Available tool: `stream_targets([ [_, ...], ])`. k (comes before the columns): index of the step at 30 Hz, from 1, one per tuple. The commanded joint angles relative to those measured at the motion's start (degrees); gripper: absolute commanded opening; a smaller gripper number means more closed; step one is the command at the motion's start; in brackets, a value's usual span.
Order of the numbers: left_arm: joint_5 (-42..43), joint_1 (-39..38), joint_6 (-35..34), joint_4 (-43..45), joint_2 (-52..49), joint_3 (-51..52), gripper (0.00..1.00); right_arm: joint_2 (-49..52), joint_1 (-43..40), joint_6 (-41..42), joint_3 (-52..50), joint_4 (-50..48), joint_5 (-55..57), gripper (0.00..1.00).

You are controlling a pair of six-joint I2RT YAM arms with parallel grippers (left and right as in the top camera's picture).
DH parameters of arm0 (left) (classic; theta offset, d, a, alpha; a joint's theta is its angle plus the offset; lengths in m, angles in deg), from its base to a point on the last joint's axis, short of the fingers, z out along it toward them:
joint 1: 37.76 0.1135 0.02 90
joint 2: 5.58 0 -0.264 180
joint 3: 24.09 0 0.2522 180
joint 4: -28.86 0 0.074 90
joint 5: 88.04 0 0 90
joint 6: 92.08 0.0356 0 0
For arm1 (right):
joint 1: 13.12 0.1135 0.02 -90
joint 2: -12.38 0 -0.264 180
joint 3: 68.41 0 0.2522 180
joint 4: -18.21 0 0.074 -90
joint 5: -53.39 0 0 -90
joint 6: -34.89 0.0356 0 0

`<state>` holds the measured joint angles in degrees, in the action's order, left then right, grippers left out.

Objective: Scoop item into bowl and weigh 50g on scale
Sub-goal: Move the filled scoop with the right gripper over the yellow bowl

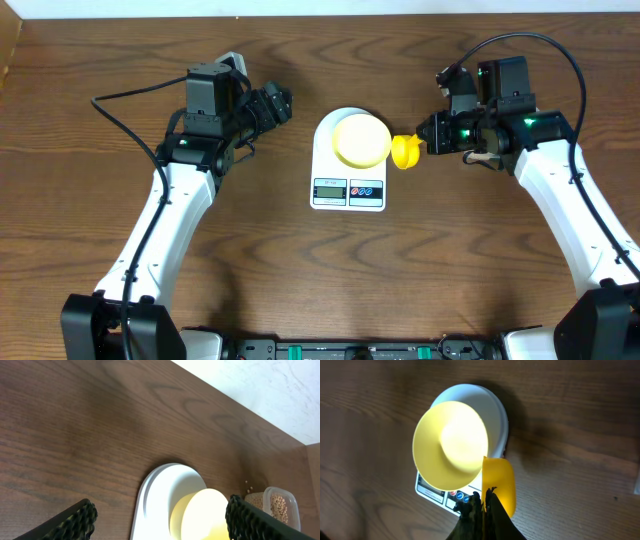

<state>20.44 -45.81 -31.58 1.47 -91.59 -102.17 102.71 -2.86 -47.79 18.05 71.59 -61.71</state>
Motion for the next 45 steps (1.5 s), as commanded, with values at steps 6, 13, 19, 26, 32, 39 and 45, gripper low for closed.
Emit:
stream_targets([
  [6, -0.6, -0.1, 1.4, 0.0, 0.8, -0.4, 0.84, -0.9, 0.2, -0.7, 0.7, -0.1, -1.9, 0.01],
  [13, -0.6, -0.1, 1.4, 0.0, 0.8, -0.4, 0.84, -0.9, 0.2, -0.7, 0.7, -1.6, -1.9, 0.01],
  [19, -0.6, -0.1, 1.4, 0.0, 0.8, -0.4, 0.84, -0.9, 0.3, -0.5, 0.7, -2.8, -1.9, 0.01],
  [26, -0.6, -0.1, 1.4, 0.0, 0.8, -0.4, 0.85, -0.9, 0.6, -0.1, 0.7, -2.7, -2.5, 0.01],
  [32, -0.6, -0.1, 1.4, 0.0, 0.8, -0.4, 0.85, -0.7, 1.8, -0.1, 0.7, -2.8, -2.4, 0.01],
  [39, -0.6, -0.1, 1.4, 0.0, 0.8, -0.4, 0.85, -0.7, 2.4, -0.1, 0.7, -2.8, 1.2, 0.01],
  [45, -0.6, -0.1, 1.4, 0.0, 0.8, -0.4, 0.84, -0.7, 2.3, -0.1, 0.7, -1.5, 0.9, 0.01],
])
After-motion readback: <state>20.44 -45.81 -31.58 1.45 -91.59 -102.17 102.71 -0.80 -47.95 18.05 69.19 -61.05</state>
